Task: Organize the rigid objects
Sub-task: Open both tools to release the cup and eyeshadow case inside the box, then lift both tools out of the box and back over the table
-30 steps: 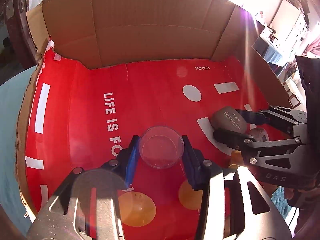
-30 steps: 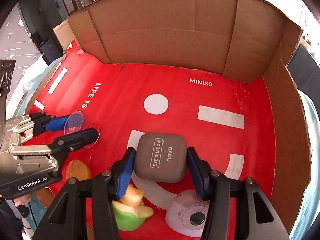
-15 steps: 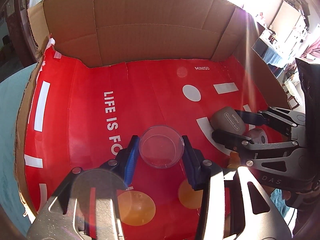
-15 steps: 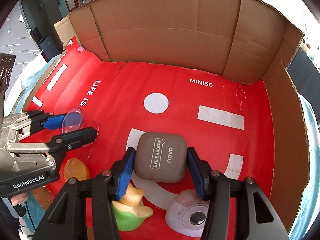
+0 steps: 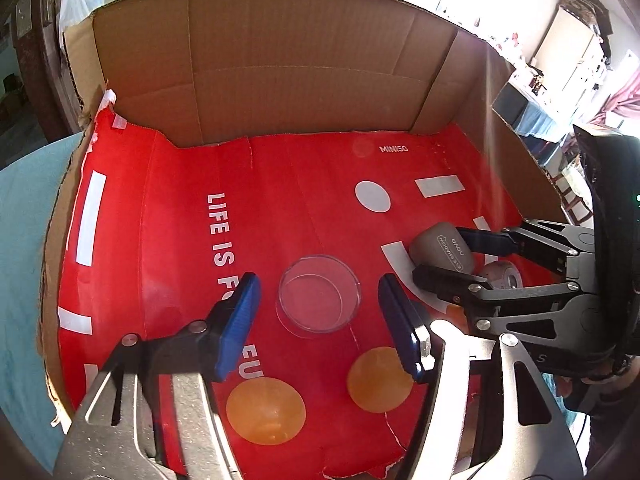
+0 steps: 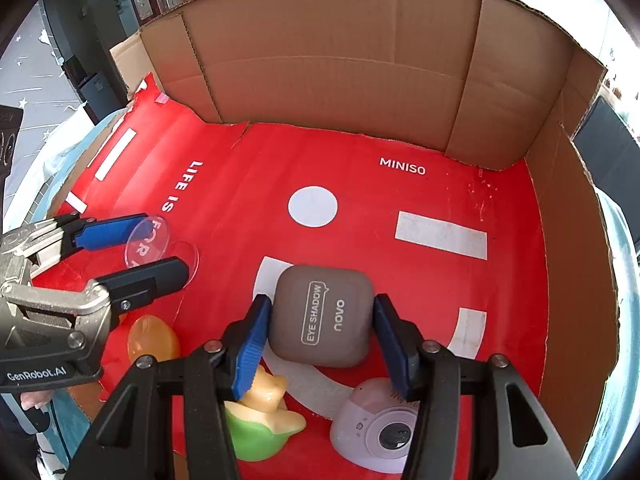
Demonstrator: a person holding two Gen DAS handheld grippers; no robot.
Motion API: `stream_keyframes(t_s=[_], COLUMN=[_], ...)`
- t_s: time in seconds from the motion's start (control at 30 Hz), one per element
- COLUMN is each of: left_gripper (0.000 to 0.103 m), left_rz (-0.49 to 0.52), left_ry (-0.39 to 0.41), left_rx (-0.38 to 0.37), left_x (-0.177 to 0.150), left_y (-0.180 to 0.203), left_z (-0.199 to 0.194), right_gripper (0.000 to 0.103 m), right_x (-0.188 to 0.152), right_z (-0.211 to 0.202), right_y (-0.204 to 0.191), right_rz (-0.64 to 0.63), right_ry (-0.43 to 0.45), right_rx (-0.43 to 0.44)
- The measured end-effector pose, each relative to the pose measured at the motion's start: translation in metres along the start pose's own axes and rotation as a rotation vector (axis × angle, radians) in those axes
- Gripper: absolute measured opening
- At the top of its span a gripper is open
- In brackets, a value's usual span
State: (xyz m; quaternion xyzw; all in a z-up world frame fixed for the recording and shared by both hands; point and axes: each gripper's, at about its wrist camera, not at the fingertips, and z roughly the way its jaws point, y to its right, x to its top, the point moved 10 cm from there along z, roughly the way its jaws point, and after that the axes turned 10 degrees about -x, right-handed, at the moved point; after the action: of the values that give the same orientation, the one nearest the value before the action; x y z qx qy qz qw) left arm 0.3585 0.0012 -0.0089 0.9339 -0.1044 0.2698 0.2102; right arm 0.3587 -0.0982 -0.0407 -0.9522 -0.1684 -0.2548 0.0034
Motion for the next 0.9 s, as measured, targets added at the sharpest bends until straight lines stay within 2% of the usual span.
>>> stream_keyframes(t_s=[0.27,0.4,0.57,0.63,0.7,0.9], left_gripper=[0.067,0.076,0.078,0.082,0.087,0.092], left_rz=[-0.014,-0.025,-0.017,-0.008,0.006,0.07], left_ry=[0.062,0.123,0.191,0.231,0.272,0.394], left_rx=[-0.026,-0.042,-0.032,-0.018,-0.013,0.024], left_x=[0.002,0.003,0.001,-0.004,-0.007,-0.024], left_y=[0.007,0.013,0.024,0.031,0.039,0.069], left_z=[-0.026,-0.048,-0.08,-0.097,-0.112,-0.16], right_gripper=[0.059,0.063,0.069,0.073,0.077,0.085], right_x=[-0.002,0.002,0.005,0.005,0.002,-0.015], right_z=[-0.009,-0.028,-0.067,-0.082,-0.105,-0.168], right_y=[0.007,0.015,0.025,0.028,0.03,0.031], right_rz=[0.022,0.045,0.07,0.077,0.084,0.096], right_ry=[0.014,0.049,0.117,0.147,0.191,0.313], right_rx=[0.001,0.003,-0.004,-0.007,-0.01,-0.022])
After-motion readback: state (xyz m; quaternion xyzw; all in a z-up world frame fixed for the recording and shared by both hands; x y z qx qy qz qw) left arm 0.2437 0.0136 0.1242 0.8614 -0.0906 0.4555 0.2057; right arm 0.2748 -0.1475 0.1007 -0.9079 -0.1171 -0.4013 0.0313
